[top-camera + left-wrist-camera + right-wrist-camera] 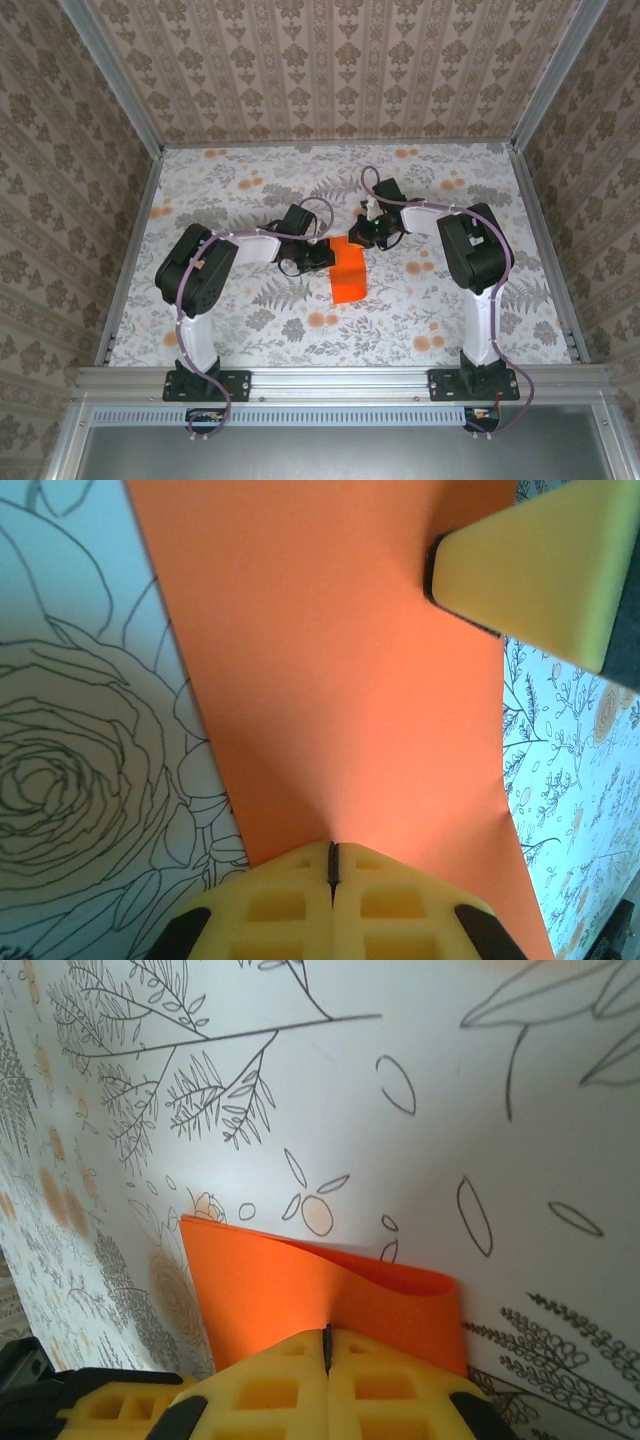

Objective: Fold a paper plane with a square sheet of paper (pick it up from the middle)
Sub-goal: Fold the square sheet of paper in half at the center of the table.

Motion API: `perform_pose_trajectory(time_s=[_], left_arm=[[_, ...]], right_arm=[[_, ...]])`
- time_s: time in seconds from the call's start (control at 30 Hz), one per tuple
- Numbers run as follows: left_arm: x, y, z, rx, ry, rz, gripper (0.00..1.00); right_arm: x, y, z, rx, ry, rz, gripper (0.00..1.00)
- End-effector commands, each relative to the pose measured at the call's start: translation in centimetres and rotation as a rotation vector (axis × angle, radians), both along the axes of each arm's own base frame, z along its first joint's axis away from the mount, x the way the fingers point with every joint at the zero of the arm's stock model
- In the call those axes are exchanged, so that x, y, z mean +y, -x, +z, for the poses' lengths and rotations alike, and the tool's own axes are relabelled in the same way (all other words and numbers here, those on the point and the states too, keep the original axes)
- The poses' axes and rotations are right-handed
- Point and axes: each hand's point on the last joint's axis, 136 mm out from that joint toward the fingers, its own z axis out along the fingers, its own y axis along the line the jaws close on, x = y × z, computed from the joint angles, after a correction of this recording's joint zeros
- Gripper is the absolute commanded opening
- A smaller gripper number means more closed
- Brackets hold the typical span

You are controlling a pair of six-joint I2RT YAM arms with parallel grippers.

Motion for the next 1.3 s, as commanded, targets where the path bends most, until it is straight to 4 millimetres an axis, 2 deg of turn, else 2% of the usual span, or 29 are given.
perform_pose_trajectory(time_s=[0.0,0.17,0.23,0.33,0.43,0.57,0.67,0.77,1.03,1.27], left_arm=[[8.1,7.5,-7.9,0.3,-0.37,0.026,0.0],[8.2,7.7,-8.0,0.302,-0.372,0.027,0.0],[8.2,7.7,-7.9,0.301,-0.369,0.029,0.0],[8.1,7.5,-7.7,0.29,-0.363,0.031,0.0],[7.9,7.2,-7.6,0.282,-0.356,0.03,0.0],[7.7,6.8,-7.3,0.266,-0.354,0.021,0.0],[7.5,6.4,-7.1,0.25,-0.357,0.004,0.0],[7.6,5.6,-6.8,0.229,-0.355,-0.008,0.0],[6.9,3.7,-5.6,0.184,-0.313,-0.038,0.0],[6.9,4.1,-6.1,0.2,-0.32,-0.041,0.0]], right_arm=[[-2.6,-1.9,-1.4,-0.001,0.091,-0.101,0.0],[-6.0,-3.8,-1.4,-0.004,0.128,-0.206,0.0],[-6.4,-3.9,-0.7,-0.01,0.13,-0.201,0.0],[-6.7,-3.1,1.0,-0.033,0.141,-0.179,0.0],[-6.6,-1.3,3.4,-0.059,0.108,-0.168,0.0],[-5.5,2.4,5.3,-0.056,0.05,-0.124,0.0],[-4.0,5.4,5.3,-0.019,0.017,-0.067,0.0],[-2.4,7.5,4.9,0.012,0.001,-0.012,0.0],[1.1,9.1,3.1,0.066,-0.023,0.058,0.0],[1.7,9.6,1.6,0.104,-0.024,0.069,0.0]])
